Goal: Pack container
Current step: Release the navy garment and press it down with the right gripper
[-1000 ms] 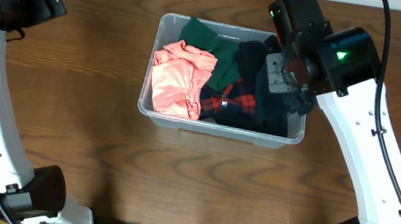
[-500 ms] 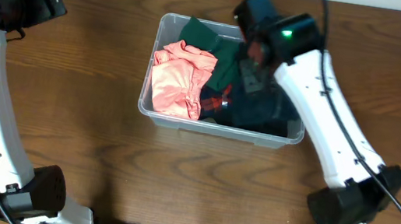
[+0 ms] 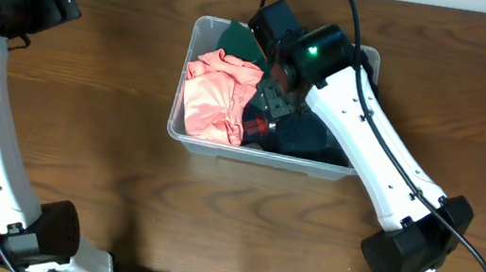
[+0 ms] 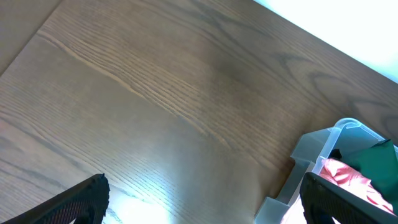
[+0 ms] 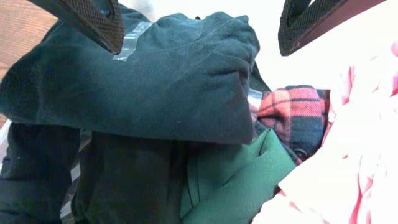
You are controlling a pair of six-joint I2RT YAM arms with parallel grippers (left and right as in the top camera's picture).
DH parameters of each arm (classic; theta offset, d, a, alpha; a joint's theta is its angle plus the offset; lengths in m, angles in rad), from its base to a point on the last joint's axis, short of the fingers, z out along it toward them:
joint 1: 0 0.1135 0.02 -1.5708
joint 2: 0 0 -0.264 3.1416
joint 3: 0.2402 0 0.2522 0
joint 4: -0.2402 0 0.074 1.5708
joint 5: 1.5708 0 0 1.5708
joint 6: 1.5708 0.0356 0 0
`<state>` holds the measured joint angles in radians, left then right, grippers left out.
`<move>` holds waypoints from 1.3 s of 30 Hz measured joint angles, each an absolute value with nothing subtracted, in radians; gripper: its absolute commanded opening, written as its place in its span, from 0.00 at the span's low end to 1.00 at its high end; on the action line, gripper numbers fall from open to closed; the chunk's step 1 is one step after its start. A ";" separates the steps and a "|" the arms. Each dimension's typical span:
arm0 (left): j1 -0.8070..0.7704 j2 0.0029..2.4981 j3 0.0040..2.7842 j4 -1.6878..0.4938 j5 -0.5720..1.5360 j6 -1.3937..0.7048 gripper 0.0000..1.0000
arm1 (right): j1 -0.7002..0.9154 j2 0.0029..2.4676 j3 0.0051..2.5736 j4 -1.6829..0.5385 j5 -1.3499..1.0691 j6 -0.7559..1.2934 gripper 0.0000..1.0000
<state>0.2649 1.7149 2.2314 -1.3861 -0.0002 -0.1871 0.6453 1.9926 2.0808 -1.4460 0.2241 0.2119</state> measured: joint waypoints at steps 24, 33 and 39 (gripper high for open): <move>0.265 1.715 2.231 -1.386 0.000 -0.187 0.98 | 0.513 1.993 2.175 -1.503 0.225 0.183 0.41; 0.265 1.715 2.231 -1.386 0.000 -0.187 0.98 | 0.480 1.995 1.913 -1.285 0.209 0.186 0.22; 0.265 1.715 2.231 -1.386 0.000 -0.187 0.98 | 0.478 1.996 1.725 -1.148 0.187 0.186 0.27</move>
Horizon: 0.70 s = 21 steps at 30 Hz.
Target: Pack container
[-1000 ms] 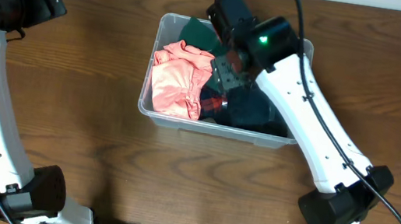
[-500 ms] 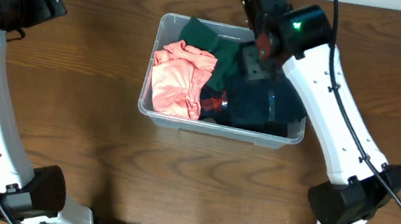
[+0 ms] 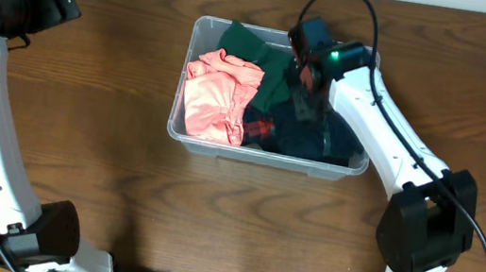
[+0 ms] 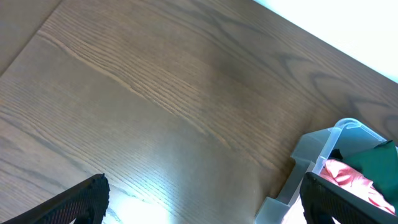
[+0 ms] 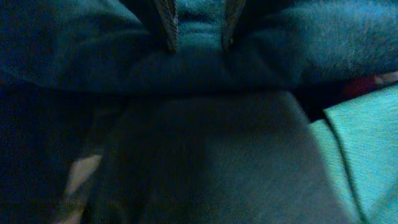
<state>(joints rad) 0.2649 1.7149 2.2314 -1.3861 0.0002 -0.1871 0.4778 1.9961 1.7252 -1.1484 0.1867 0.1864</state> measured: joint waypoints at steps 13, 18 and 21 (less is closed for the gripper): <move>0.265 1.715 2.231 -1.386 0.000 -0.187 0.98 | 0.463 1.983 1.710 -1.196 0.176 0.179 0.54; 0.265 1.715 2.231 -1.386 0.000 -0.187 0.98 | 0.462 1.998 1.871 -1.298 0.164 0.168 0.79; 0.265 1.715 2.231 -1.386 0.000 -0.187 0.98 | 0.462 1.998 1.992 -1.359 0.155 0.167 0.95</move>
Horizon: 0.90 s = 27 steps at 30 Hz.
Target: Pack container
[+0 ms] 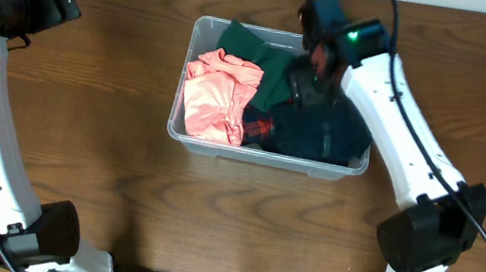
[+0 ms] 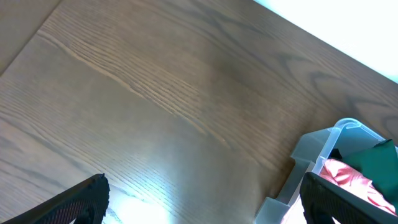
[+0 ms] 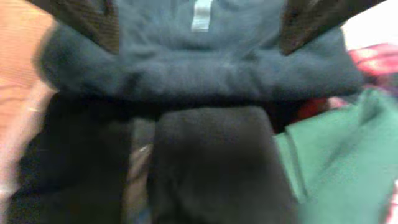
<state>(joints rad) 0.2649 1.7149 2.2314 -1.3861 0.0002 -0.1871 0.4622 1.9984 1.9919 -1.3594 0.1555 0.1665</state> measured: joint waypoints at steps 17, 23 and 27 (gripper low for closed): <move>0.265 1.715 2.231 -1.386 0.000 -0.187 0.98 | 0.246 1.998 2.262 -1.417 0.207 0.184 0.99; 0.265 1.715 2.231 -1.386 0.000 -0.187 0.98 | 0.133 1.998 2.262 -1.417 0.219 0.208 0.99; 0.265 1.715 2.231 -1.386 0.000 -0.187 0.98 | 0.108 1.998 2.262 -1.417 0.221 0.213 0.99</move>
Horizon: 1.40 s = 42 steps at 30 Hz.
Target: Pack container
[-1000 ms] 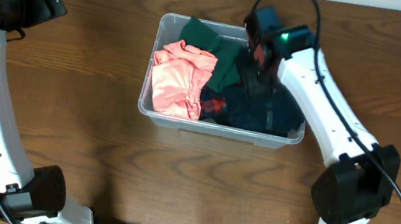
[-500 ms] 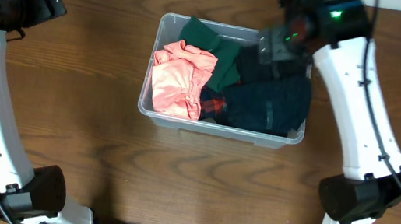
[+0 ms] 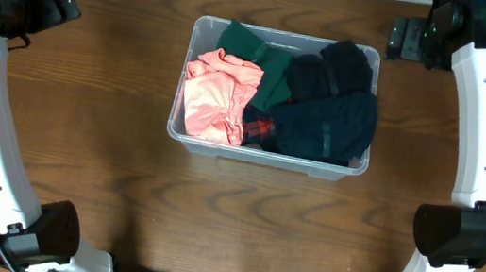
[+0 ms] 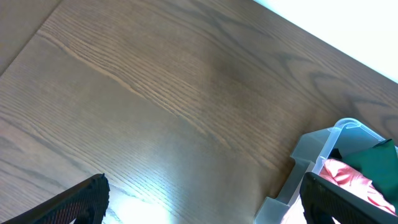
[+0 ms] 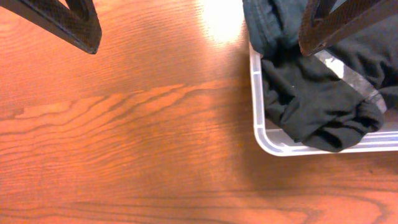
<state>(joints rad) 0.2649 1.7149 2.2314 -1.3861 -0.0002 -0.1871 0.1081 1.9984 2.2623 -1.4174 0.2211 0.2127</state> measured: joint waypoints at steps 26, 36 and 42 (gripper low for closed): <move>0.187 1.164 2.219 -1.377 -0.040 -0.185 0.98 | 0.104 1.998 2.262 -1.417 0.221 0.220 0.99; 0.126 0.756 1.696 -0.923 -0.053 -0.186 0.98 | 0.104 1.998 2.262 -1.417 0.221 0.220 0.99; 0.114 0.517 1.213 -0.580 -0.036 -0.187 0.98 | 0.104 1.998 2.263 -1.417 0.221 0.220 0.99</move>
<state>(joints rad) 0.1139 0.5171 1.2125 -0.5804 -0.0360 -0.1871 0.1036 1.9984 2.2627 -1.4174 0.2211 0.2199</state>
